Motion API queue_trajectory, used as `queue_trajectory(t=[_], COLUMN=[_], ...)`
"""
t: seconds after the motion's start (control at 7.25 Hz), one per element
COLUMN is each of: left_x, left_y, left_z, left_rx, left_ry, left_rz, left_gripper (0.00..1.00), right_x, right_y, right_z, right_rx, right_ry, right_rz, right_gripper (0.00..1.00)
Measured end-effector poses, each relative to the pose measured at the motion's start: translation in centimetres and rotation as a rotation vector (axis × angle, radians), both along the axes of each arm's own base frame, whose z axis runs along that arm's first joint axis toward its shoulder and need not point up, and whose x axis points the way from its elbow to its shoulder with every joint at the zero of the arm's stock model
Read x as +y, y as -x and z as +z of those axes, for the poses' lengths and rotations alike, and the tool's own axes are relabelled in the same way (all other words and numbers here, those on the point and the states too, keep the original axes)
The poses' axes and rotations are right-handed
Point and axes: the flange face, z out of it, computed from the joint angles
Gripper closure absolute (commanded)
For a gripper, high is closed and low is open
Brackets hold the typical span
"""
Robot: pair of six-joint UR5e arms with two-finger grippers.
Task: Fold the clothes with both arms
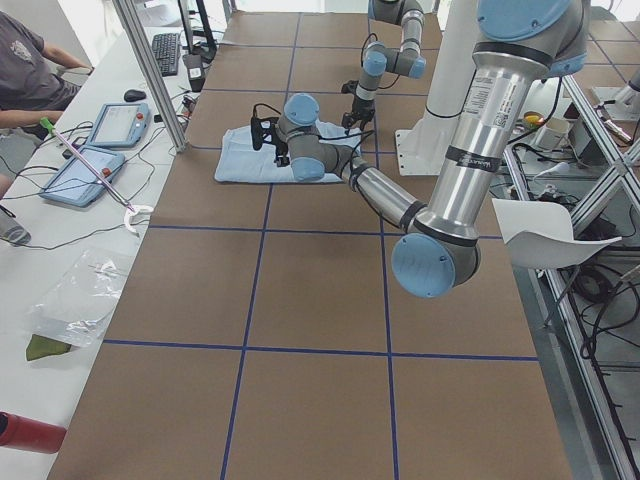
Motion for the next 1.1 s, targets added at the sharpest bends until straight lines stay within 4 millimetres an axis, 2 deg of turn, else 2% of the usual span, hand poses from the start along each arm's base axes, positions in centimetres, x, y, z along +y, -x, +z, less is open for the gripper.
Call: queue_trajectory(t=[0.14,0.55,0.69,0.83,1.1], left_x=[0.01,0.03,0.05,0.07,0.18], left_y=[0.01,0.03,0.05,0.06,0.13], left_z=[0.01,0.00,-0.05,-0.08,-0.26], left_rx=[0.000,0.000,0.001,0.002,0.004], left_ry=[0.000,0.000,0.000,0.000,-0.001], left_rz=[0.000,0.000,0.000,0.000,0.001], left_gripper=[0.27,0.27,0.27,0.27,0.27], right_x=[-0.62,-1.13,-1.06,-0.95,-0.75], right_y=[-0.17,0.17,0.39,0.54,0.71], right_z=[-0.02,0.11,-0.09,-0.29,-0.50], right_rx=[0.000,0.005,0.003,0.002,-0.001], right_ry=[-0.001,-0.002,0.000,0.002,0.004], right_rz=[0.009,0.010,0.007,0.006,0.003], right_gripper=[0.32,0.32,0.56,1.00,1.00])
